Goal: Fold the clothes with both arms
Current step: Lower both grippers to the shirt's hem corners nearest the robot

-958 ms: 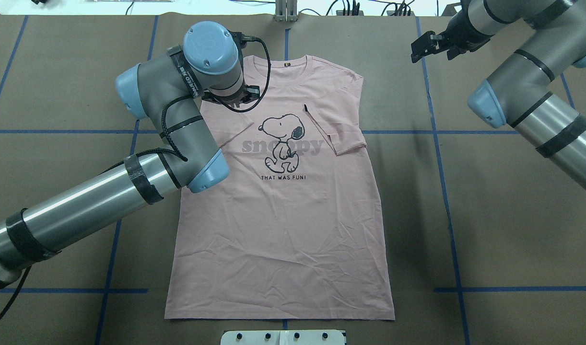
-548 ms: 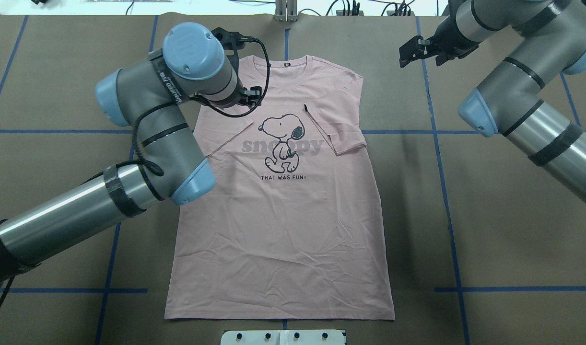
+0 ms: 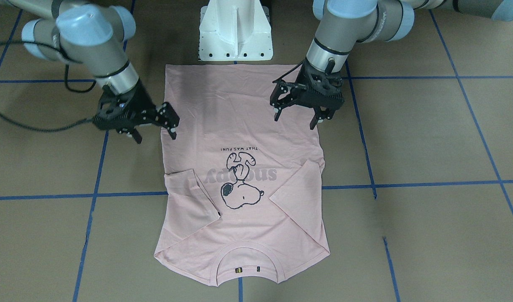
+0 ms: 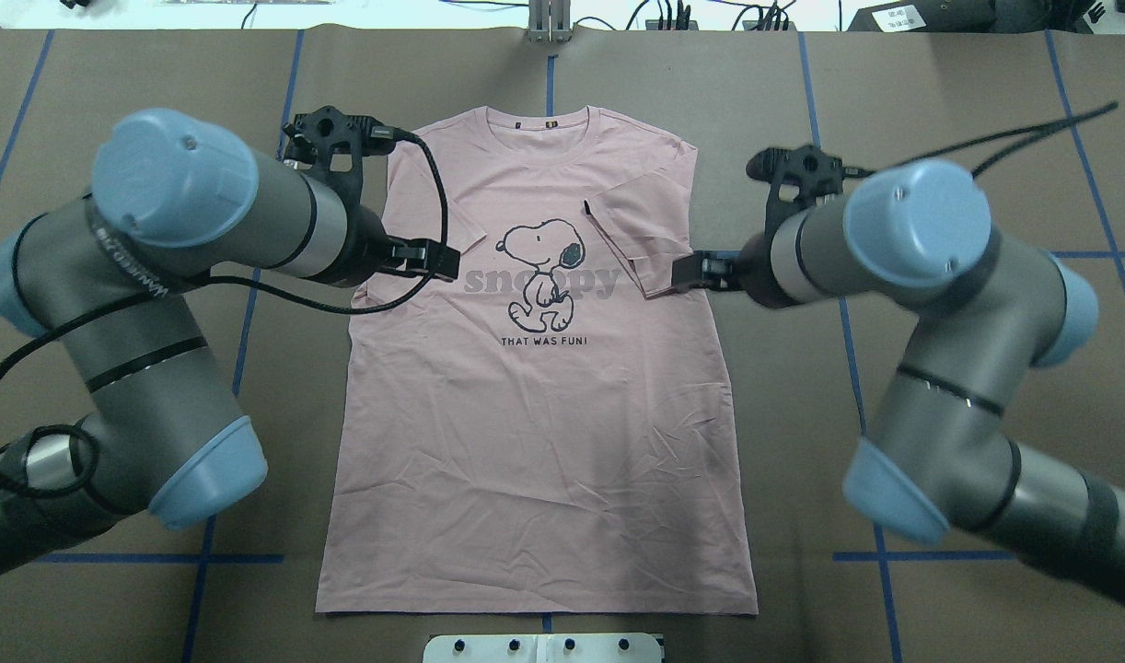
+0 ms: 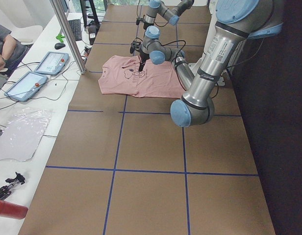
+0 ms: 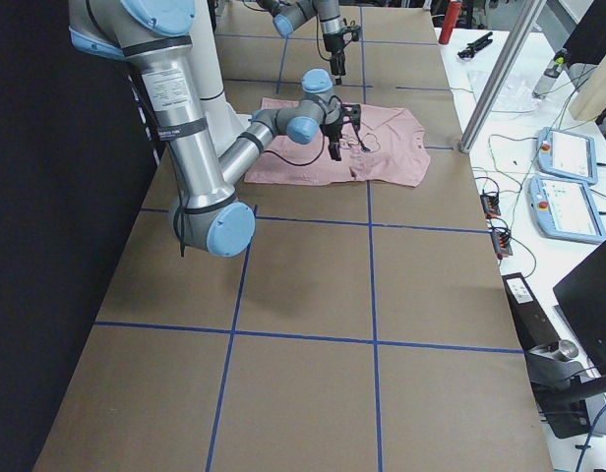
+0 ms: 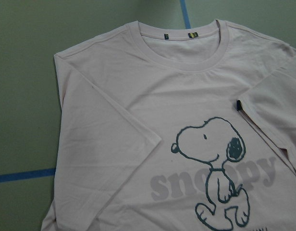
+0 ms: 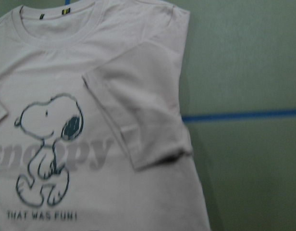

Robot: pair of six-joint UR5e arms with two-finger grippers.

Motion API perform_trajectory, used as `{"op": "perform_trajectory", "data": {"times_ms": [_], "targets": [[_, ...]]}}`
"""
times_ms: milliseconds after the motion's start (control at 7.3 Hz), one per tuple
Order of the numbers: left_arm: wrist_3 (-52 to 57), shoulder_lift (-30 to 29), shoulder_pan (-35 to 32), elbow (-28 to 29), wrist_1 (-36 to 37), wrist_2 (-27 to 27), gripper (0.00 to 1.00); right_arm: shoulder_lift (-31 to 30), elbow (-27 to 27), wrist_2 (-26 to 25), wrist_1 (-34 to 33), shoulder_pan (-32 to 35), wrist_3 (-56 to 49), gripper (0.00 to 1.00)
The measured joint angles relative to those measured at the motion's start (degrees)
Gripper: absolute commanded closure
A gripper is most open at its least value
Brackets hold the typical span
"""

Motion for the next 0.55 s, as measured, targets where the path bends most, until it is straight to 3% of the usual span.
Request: {"op": "perform_trajectory", "data": {"times_ms": [274,411,548], "targets": [[-7.29,6.67,6.15,-7.05,-0.06,2.55,0.0,-9.99,10.96,-13.33,-1.46,-15.04,12.39,0.04],[-12.03,10.05,10.52,-9.58,-0.15,5.65,0.09,-13.57,13.31,-19.41,-1.14,-21.22,16.19,0.04],[-16.86,14.17,15.49,-11.63,-0.83,9.04,0.25,-15.54,14.6,-23.37,-0.9,-25.54,18.37,0.04]]}}
